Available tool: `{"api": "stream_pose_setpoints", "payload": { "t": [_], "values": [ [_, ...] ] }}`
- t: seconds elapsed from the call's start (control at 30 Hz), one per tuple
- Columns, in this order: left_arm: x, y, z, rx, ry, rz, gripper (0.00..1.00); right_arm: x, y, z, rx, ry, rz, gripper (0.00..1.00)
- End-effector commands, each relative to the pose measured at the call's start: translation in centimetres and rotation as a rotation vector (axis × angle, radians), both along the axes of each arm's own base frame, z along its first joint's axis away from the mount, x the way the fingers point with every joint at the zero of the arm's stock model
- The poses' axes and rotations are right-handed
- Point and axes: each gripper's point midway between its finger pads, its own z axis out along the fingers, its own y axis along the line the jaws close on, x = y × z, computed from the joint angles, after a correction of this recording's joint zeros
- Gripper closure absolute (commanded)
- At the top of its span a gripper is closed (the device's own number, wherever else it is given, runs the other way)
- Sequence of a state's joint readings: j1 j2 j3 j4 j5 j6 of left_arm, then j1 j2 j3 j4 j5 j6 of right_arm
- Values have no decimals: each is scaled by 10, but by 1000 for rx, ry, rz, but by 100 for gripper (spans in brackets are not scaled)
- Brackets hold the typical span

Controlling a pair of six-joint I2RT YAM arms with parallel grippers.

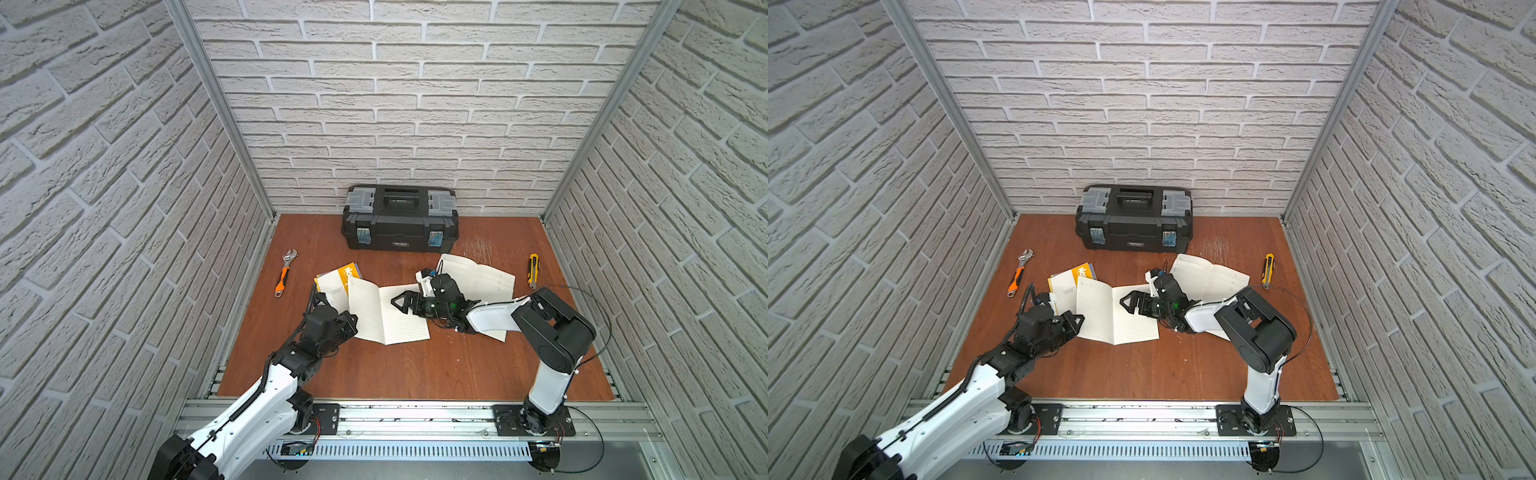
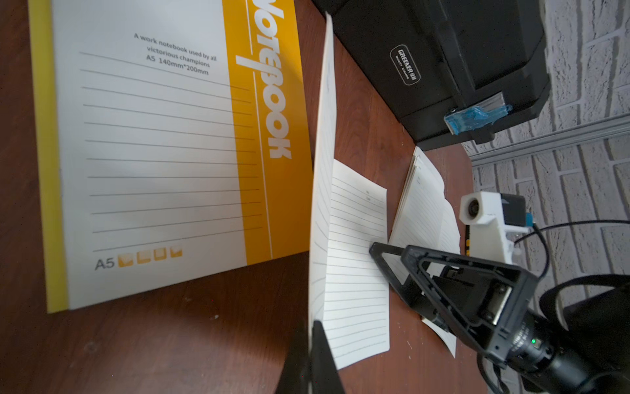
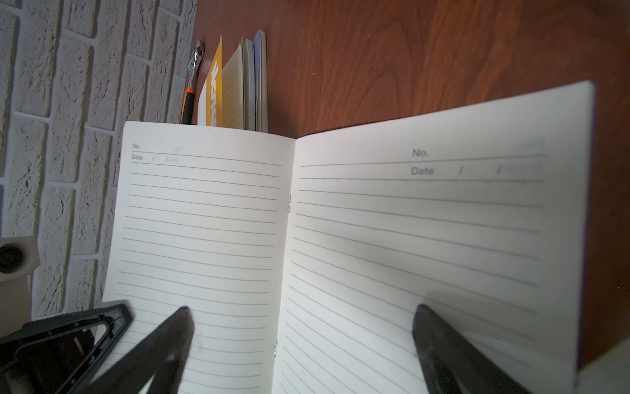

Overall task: Close the notebook
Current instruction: Close the notebook at the center of the board.

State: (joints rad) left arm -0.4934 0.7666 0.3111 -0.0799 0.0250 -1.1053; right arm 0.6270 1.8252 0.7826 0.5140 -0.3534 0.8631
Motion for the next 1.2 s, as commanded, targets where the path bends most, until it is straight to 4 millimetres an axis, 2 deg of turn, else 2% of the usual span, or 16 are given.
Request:
{"api": "stream_pose_setpoints", "payload": {
  "t": [0.0,0.17,0.3,0.43,0.57,0.73,1.17],
  "values": [
    [6,0,14,44,-44,-12,100,-2,12,22,94,-61,35,0],
    [9,1,32,140,-66,-38,100,0,15,58,141,-133,53,0],
    [10,-6,40,207,-71,-77,100,-2,9,66,97,-147,51,0],
    [11,-22,37,249,-60,-128,100,-3,-5,66,49,-156,10,0],
    [12,-39,36,345,-55,-172,100,-3,-19,51,-24,-122,-26,0],
    [15,-52,42,395,-65,-183,100,-6,-22,30,-56,-69,-20,0],
    [13,-45,49,418,-68,-158,100,-12,-24,-21,-105,19,-16,0]
  ]
}}
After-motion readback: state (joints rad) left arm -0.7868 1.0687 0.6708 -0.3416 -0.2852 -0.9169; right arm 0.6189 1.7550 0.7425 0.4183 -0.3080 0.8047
